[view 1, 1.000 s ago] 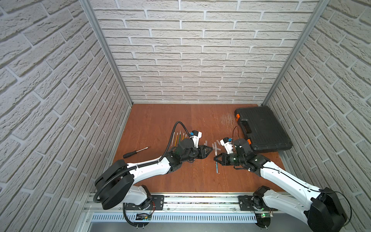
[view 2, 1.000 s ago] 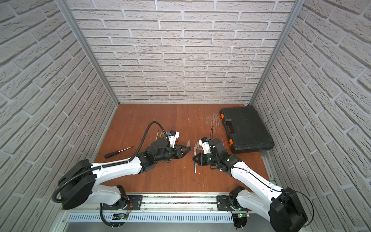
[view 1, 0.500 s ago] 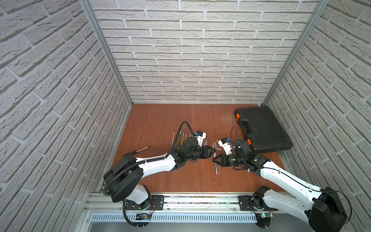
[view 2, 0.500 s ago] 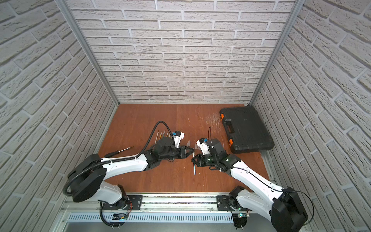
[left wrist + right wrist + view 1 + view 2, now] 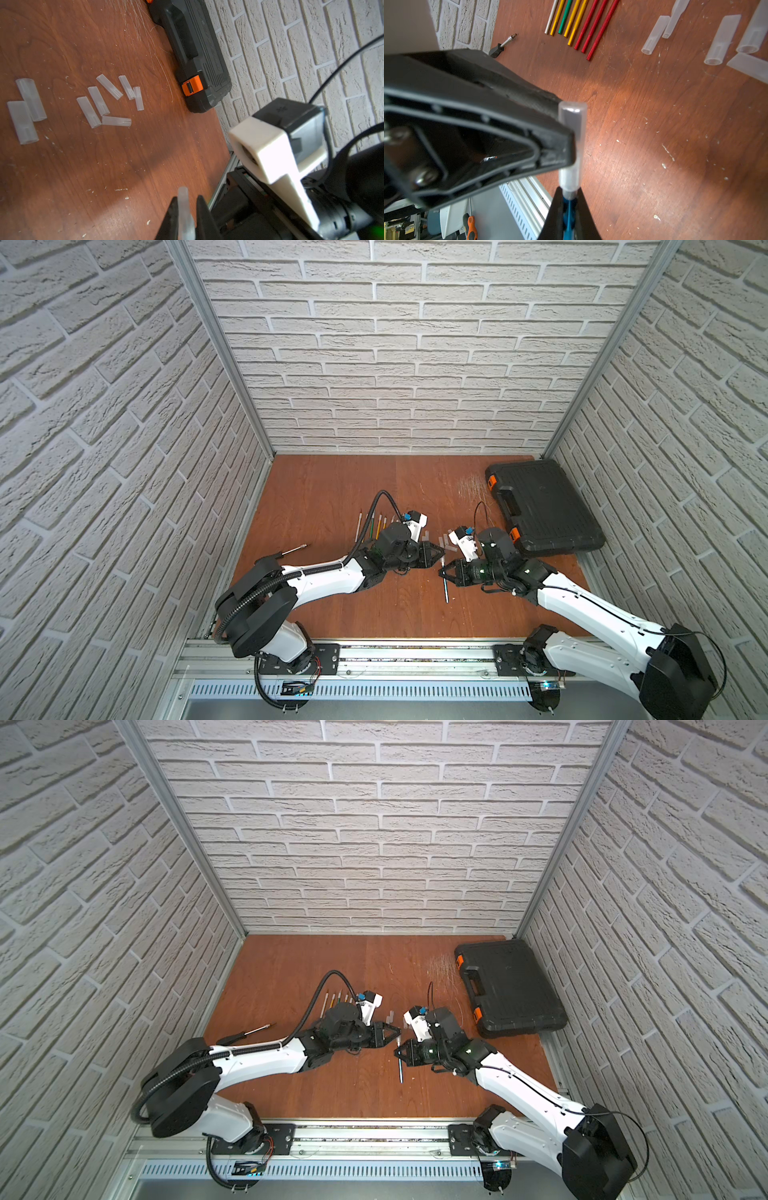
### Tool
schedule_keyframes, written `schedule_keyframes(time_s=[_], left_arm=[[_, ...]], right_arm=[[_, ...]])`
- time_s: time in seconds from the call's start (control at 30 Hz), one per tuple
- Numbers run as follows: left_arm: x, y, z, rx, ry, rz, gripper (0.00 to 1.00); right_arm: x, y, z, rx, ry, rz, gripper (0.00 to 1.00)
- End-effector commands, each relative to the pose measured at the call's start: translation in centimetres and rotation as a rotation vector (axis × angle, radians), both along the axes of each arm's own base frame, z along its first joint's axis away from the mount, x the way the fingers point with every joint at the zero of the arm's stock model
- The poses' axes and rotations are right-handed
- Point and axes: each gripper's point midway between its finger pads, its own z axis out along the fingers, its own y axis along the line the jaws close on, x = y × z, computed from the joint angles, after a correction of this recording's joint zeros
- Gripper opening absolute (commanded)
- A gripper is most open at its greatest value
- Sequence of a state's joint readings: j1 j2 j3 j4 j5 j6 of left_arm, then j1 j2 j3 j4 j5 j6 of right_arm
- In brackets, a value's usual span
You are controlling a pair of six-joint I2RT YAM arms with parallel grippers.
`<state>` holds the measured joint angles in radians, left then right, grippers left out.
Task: Remove protective caps from carving knives
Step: Remove the protective sleeve from the carving knife.
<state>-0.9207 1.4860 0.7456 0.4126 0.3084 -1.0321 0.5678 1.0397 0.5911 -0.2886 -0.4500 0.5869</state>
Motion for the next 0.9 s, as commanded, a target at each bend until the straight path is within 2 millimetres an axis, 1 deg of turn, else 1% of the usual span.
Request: schedule_keyframes(time_s=[0.0,0.1,0.2,0.3,0.47,0.7,0.87], left_arm=[[0.8,-0.5,1.5,-0.042,-0.035,0.008,0.13],[0.9,-0.6,1.4,-0.043,-0.031,0.007,0.1],[0.9,-0.5,1.4,-0.041,-0.037,0.013,0.04],[1.2,-0.3,1.5,-0.039,-0.047,0.025,0.01],[2.2,0.3,2.0,-0.049,-0.055,0.057,0.0],[4.5,2.2,3.2,-0.074,-0.066,0.147,0.0],[5.6,3.1,4.0,-0.083,-0.084,0.176,0.0]], right_arm=[[0.2,0.6,1.0,0.009,-0.034,0.022,0.05],[0.1,0.6,0.9,0.002,-0.033,0.022,0.04],[0.1,0.6,0.9,0.0,-0.034,0.023,0.04],[-0.2,0.6,0.6,-0.002,-0.026,0.026,0.04],[-0.8,0.7,0.1,-0.006,-0.017,0.033,0.03],[-1.8,0.7,-1.0,-0.035,0.003,0.049,0.03],[-2.3,0.7,-1.6,-0.05,0.015,0.061,0.03]])
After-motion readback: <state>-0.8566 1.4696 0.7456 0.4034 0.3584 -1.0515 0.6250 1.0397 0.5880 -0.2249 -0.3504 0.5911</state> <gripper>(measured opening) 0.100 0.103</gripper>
